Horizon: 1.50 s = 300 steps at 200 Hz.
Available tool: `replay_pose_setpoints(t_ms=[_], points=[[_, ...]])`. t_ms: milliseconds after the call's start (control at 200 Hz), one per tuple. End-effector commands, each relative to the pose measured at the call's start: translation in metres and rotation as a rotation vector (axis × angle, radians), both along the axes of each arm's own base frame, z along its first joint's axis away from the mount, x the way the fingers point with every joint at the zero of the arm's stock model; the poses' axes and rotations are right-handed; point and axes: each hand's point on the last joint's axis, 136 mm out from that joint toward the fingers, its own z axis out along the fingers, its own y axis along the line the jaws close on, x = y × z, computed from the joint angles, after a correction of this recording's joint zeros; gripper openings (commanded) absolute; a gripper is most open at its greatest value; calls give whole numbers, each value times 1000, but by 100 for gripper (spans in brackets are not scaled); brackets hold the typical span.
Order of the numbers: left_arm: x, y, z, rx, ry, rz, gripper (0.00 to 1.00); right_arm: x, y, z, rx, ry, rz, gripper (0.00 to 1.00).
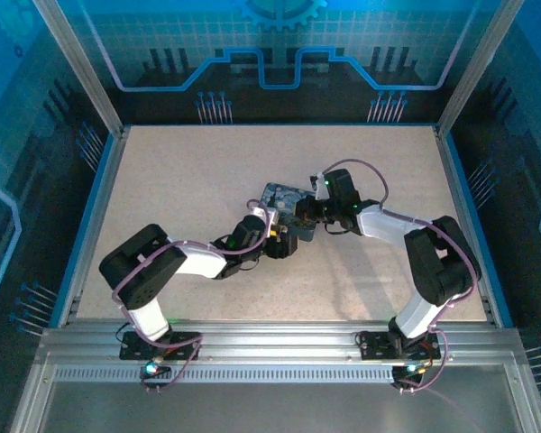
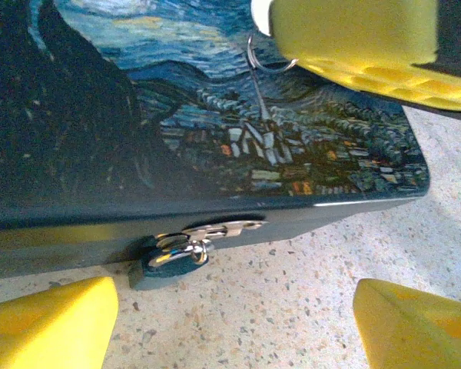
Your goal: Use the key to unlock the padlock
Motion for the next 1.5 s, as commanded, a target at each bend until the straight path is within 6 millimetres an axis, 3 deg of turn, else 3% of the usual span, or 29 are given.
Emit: replay_pose_setpoints(t_ms=[0,460,750,1496], points=[[5,3,-5,-11,-5,47,78,-14,-5,-25,-81,79,8,0],[17,4,-29,41,28,103,70,-15,-5,-29,-81,85,11,0],[24,-3,-32,52,19,85,66,-15,-4,-31,-80,90,12,0],[17,-29,-36,-26,90,-4,43,-14,-3,-31,-72,91,9,0]])
